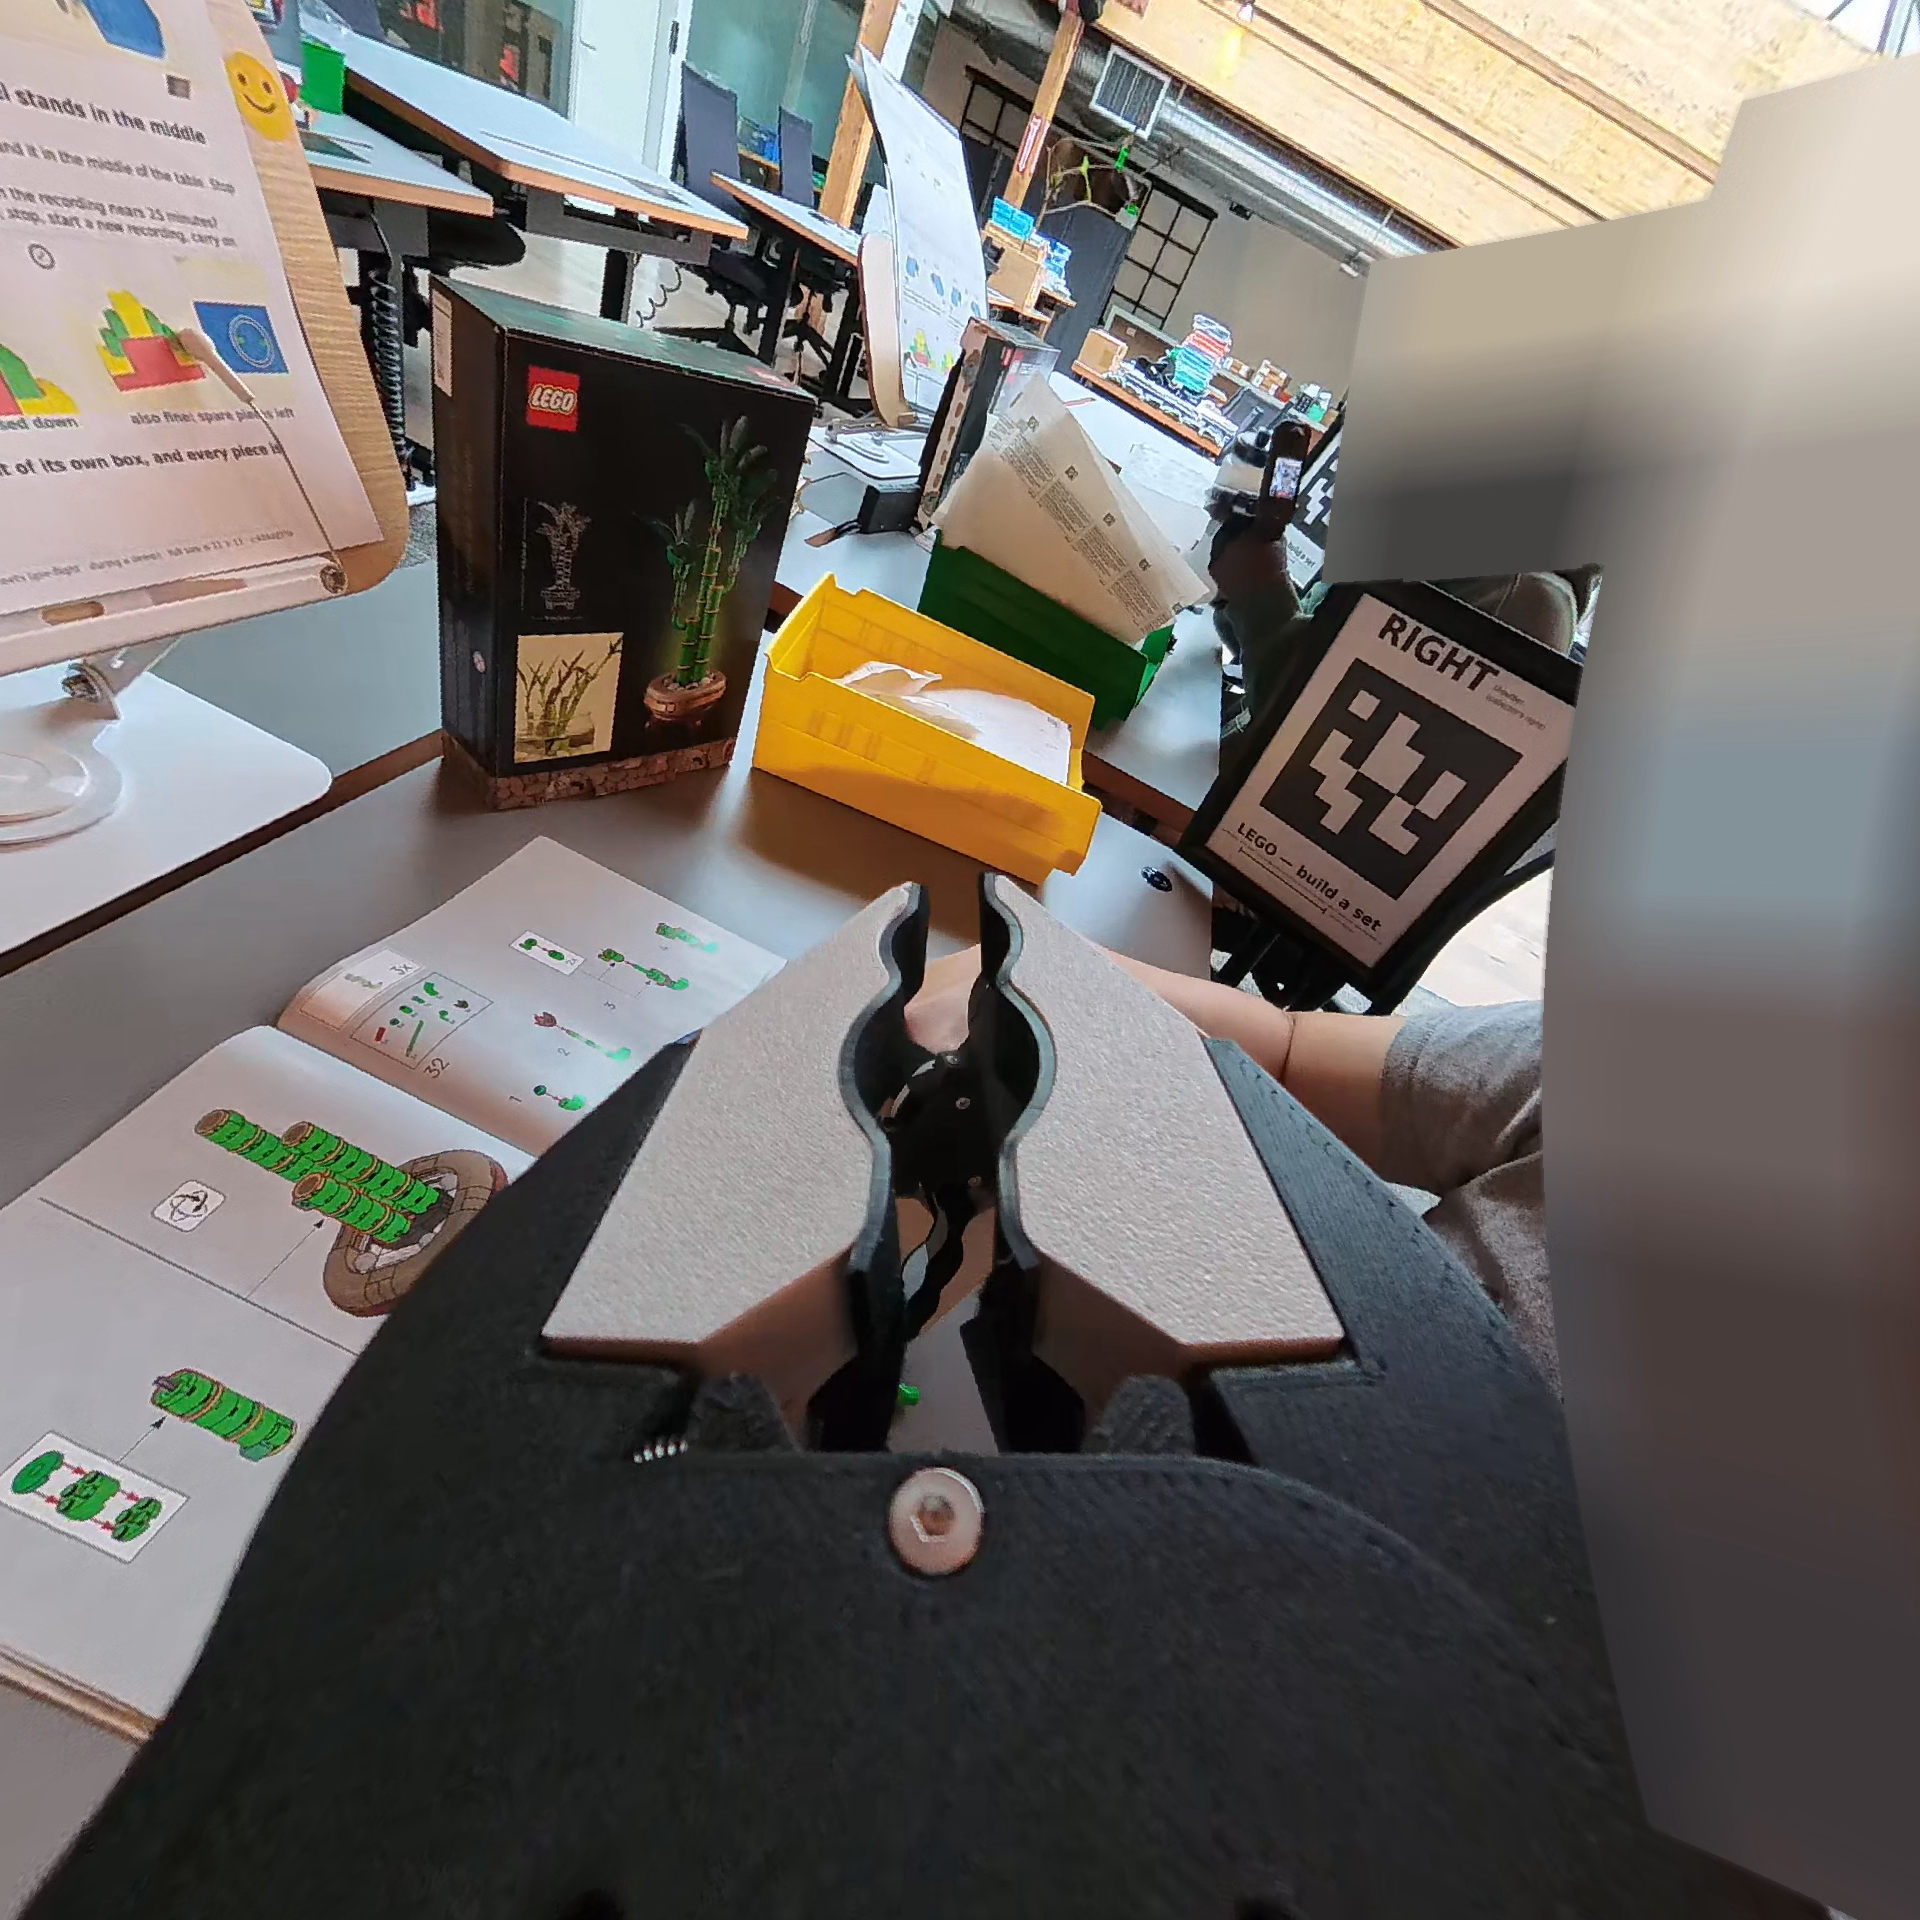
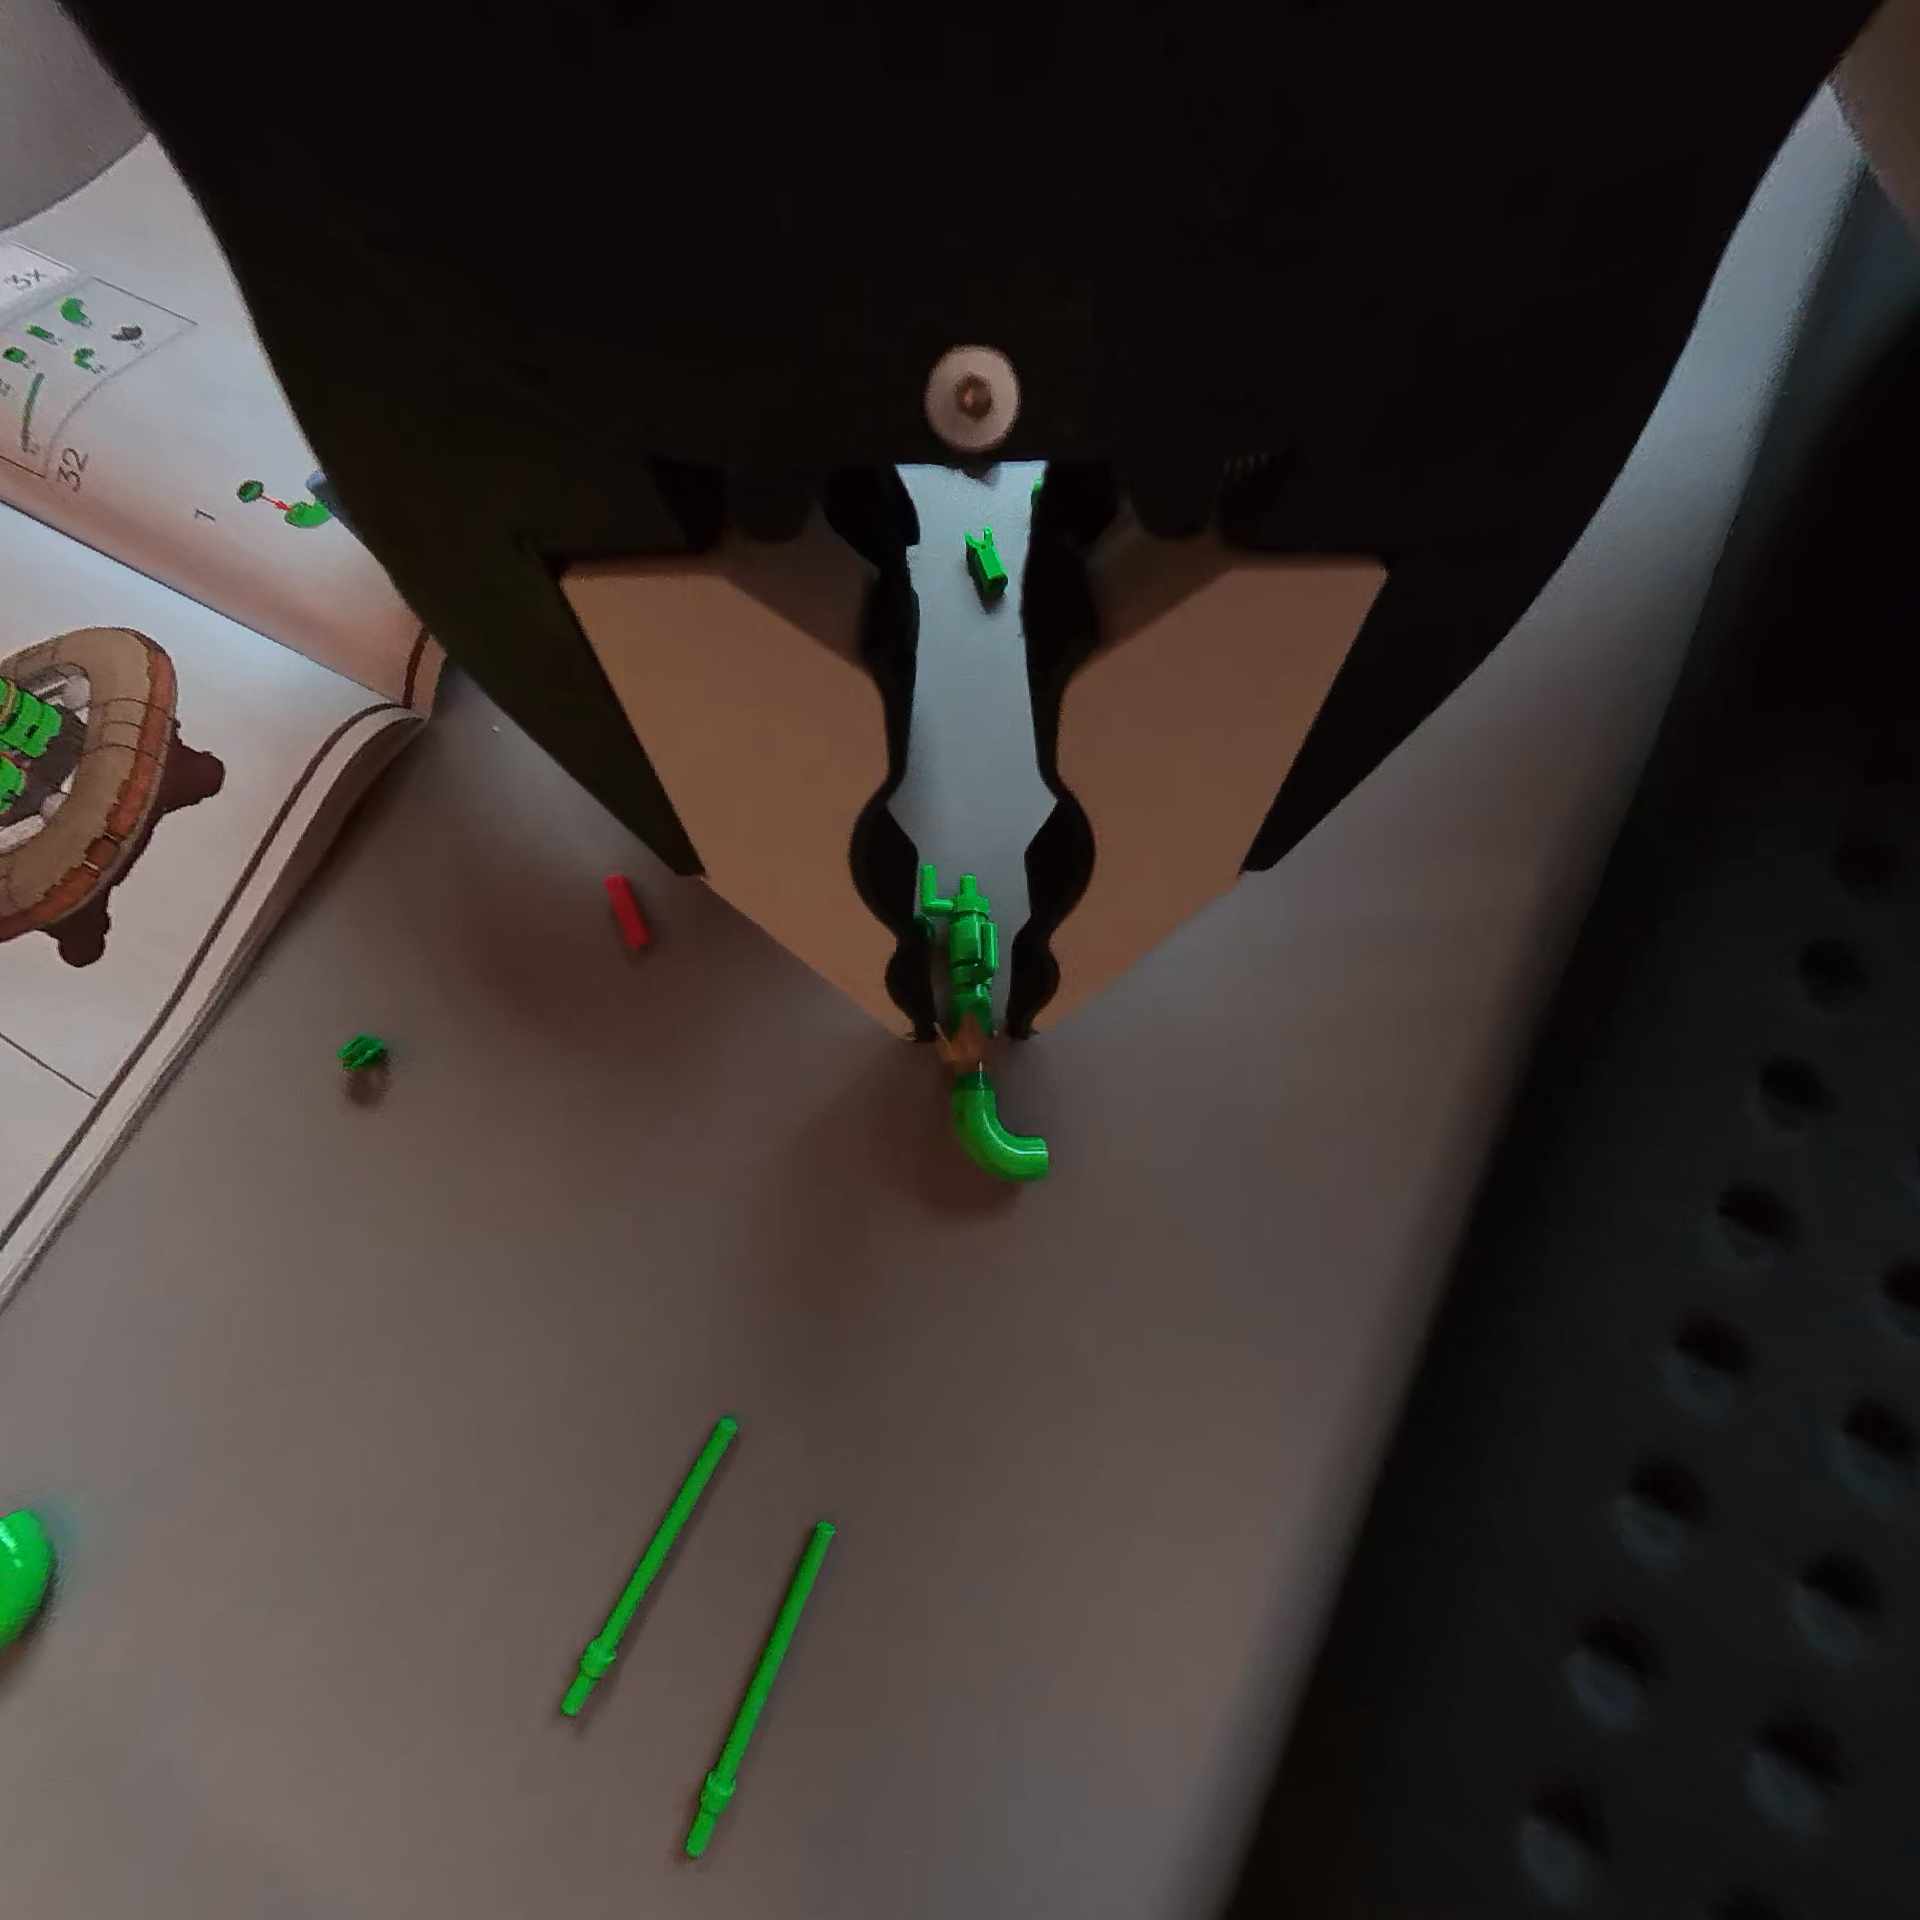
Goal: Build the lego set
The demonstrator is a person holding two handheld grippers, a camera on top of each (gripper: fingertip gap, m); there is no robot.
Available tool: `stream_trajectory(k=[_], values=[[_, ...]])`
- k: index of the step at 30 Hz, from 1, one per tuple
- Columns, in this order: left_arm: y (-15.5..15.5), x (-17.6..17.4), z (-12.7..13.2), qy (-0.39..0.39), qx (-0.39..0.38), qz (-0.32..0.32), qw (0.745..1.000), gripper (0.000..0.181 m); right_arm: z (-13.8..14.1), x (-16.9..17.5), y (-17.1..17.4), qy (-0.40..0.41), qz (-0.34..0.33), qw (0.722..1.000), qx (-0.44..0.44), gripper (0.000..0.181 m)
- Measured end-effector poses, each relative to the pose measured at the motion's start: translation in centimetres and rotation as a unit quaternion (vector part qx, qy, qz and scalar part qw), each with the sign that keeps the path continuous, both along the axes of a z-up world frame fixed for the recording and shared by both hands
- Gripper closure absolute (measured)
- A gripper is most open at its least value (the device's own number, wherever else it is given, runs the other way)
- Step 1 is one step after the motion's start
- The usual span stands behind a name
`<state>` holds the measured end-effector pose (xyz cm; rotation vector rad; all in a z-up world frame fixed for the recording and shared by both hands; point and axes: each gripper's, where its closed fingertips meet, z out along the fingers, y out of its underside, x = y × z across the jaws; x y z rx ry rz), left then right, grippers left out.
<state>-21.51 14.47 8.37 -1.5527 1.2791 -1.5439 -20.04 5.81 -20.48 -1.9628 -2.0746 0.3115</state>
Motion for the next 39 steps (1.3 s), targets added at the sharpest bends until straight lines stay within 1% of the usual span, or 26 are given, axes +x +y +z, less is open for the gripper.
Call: stream_trajectory(k=[2, 4, 7, 9, 11, 14, 16, 18, 20, 23, 28, 29, 31, 34, 36, 39], values=[[0.0, 0.0, 0.0, -0.001, -0.001, -0.001, 1.0, 0.174, 0.1, 0.2, -0.2, -0.008, 0.003, 1.0, -0.003, 0.169], [-0.1, -0.1, 0.2, -0.005, -0.002, -0.002, 1.0, 0.175, 0.8, 0.7, -0.1, -0.015, 0.001, 1.0, 0.011, 0.169], [0.0, -0.3, 0.5, -0.017, -0.009, -0.005, 1.0, 0.174, 4.2, 1.2, 0.9, 0.022, -0.018, 0.997, 0.065, 0.169], [0.2, -0.2, 0.6, -0.023, -0.021, -0.007, 0.999, 0.172, 7.5, 1.6, 2.2, 0.051, -0.024, 0.988, 0.147, 0.17], [0.1, 0.3, 0.3, -0.015, -0.033, -0.012, 0.999, 0.165, 11.3, 1.7, 3.1, 0.082, -0.012, 0.966, 0.246, 0.17], [-1.5, 1.6, -0.9, 0.012, -0.046, -0.055, 0.997, 0.161, 16.6, 2.2, 3.9, 0.092, 0.004, 0.913, 0.397, 0.169], [-2.5, 2.6, -1.6, 0.028, -0.053, -0.078, 0.995, 0.161, 18.9, 2.6, 3.9, 0.084, 0.012, 0.882, 0.464, 0.169], [-3.2, 3.5, -2.8, 0.056, -0.048, -0.09, 0.993, 0.16, 20.6, 3.1, 3.9, 0.077, 0.011, 0.857, 0.509, 0.171], [-4.0, 4.3, -3.7, 0.077, -0.044, -0.103, 0.991, 0.159, 21.5, 3.6, 3.9, 0.07, 0.005, 0.845, 0.53, 0.17], [-5.1, 5.2, -4.9, 0.106, -0.033, -0.119, 0.987, 0.158, 21.7, 5.1, 4.1, 0.045, -0.018, 0.846, 0.531, 0.17], [-5.1, 6.5, -7.2, 0.155, 0.01, -0.106, 0.982, 0.156, 22.4, 5.8, 3.9, 0.054, -0.032, 0.846, 0.53, 0.17], [-5.1, 6.7, -7.3, 0.156, 0.015, -0.105, 0.982, 0.159, 22.4, 6.0, 4.0, 0.051, -0.034, 0.846, 0.53, 0.17], [-4.8, 7.2, -7.5, 0.157, 0.033, -0.091, 0.983, 0.171, 22.3, 6.3, 4.2, 0.042, -0.037, 0.845, 0.532, 0.17], [-4.5, 7.6, -7.5, 0.152, 0.064, -0.08, 0.983, 0.174, 22.4, 6.7, 4.6, 0.033, -0.045, 0.842, 0.537, 0.17], [-4.4, 7.8, -7.1, 0.141, 0.074, -0.074, 0.984, 0.175, 22.9, 7.0, 5.0, 0.035, -0.057, 0.833, 0.55, 0.169], [-3.8, 8.0, -5.8, 0.105, 0.078, -0.053, 0.99, 0.175, 24.8, 7.6, 5.5, 0.056, -0.09, 0.807, 0.582, 0.152]])
